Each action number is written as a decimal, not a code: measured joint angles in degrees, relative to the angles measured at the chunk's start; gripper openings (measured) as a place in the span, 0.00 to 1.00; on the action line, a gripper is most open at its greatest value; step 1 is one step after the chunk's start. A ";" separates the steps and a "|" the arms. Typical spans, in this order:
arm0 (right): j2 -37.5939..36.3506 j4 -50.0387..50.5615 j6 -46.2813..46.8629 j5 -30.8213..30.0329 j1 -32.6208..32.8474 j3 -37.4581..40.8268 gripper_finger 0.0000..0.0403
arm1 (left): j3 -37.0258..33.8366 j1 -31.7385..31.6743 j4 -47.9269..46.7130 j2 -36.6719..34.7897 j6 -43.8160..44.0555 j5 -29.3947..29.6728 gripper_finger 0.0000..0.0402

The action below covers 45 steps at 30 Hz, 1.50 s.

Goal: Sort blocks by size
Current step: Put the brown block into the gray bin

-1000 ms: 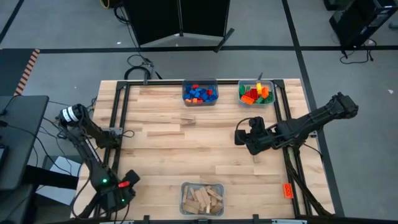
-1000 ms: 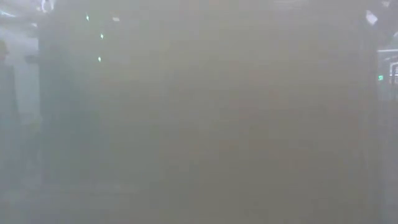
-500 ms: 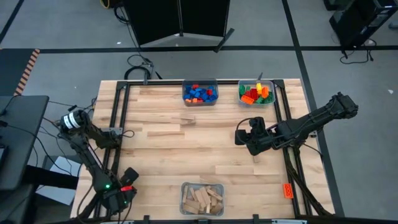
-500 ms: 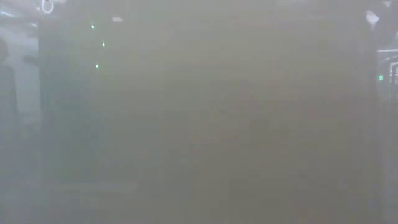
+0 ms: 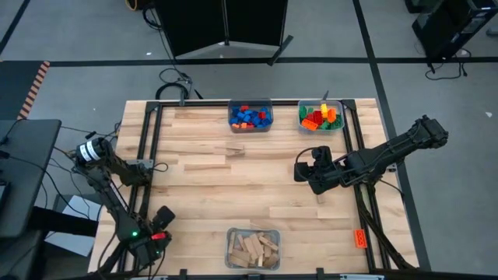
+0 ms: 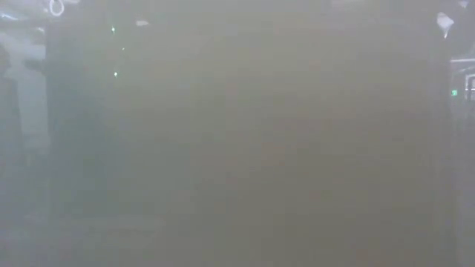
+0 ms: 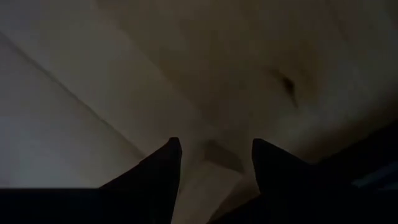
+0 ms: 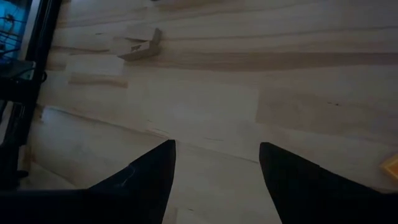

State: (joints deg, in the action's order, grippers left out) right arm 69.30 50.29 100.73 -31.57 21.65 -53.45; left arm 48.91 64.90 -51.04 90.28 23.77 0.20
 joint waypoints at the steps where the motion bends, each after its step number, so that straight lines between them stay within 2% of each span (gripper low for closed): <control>1: 0.00 0.00 0.00 0.01 0.00 0.00 0.61 | -0.21 0.00 0.11 0.00 -0.82 -0.26 0.51; 5: -0.02 -0.03 -0.20 0.02 0.00 0.00 0.61 | -0.92 -0.02 1.05 0.02 -3.21 -1.76 0.51; 17: -0.02 -0.58 -0.39 0.04 0.00 0.00 0.61 | -3.46 -0.07 1.60 -0.02 -2.83 -3.31 0.51; 42: -0.04 -0.51 -0.39 -0.35 0.00 0.00 0.61 | -3.59 -0.07 0.54 0.04 -3.30 -3.19 0.50; 45: -0.04 -0.51 -0.39 -0.35 0.00 0.00 0.61 | -3.61 -0.07 0.60 0.04 -3.26 -3.45 0.48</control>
State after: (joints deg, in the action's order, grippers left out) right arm 69.25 49.78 100.33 -31.92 21.65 -53.45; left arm 45.30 64.84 -50.43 90.32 20.52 -3.25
